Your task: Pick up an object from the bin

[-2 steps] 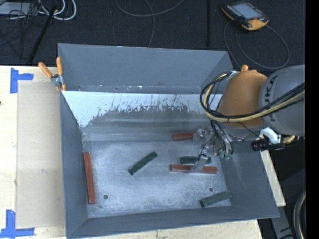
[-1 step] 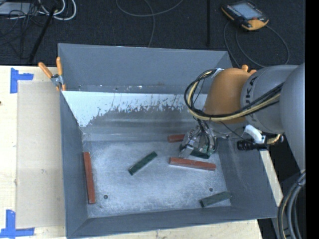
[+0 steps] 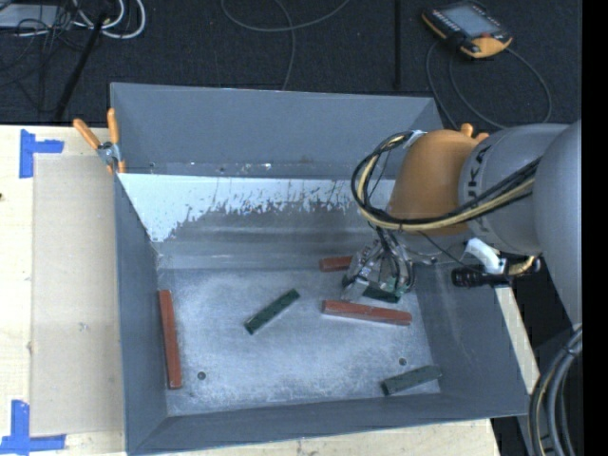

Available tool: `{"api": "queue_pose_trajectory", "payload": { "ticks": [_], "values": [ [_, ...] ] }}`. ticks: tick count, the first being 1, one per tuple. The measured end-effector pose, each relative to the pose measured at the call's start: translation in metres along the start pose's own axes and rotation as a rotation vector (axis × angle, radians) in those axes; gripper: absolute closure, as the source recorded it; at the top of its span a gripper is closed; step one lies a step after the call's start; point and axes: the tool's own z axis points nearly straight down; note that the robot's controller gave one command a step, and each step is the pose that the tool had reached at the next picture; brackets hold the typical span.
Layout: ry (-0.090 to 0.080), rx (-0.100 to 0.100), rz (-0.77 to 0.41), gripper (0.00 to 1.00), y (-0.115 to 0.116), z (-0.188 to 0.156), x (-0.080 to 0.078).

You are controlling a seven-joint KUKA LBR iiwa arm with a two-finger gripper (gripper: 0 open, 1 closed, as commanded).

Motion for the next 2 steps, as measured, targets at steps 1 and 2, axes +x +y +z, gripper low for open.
{"api": "queue_pose_trajectory", "payload": {
  "ticks": [1, 2],
  "values": [
    [0.005, 0.002, 0.0, 1.0, -0.001, -0.002, 0.001],
    [0.005, 0.002, -0.215, 1.0, -0.027, -0.14, 0.005]
  ]
}}
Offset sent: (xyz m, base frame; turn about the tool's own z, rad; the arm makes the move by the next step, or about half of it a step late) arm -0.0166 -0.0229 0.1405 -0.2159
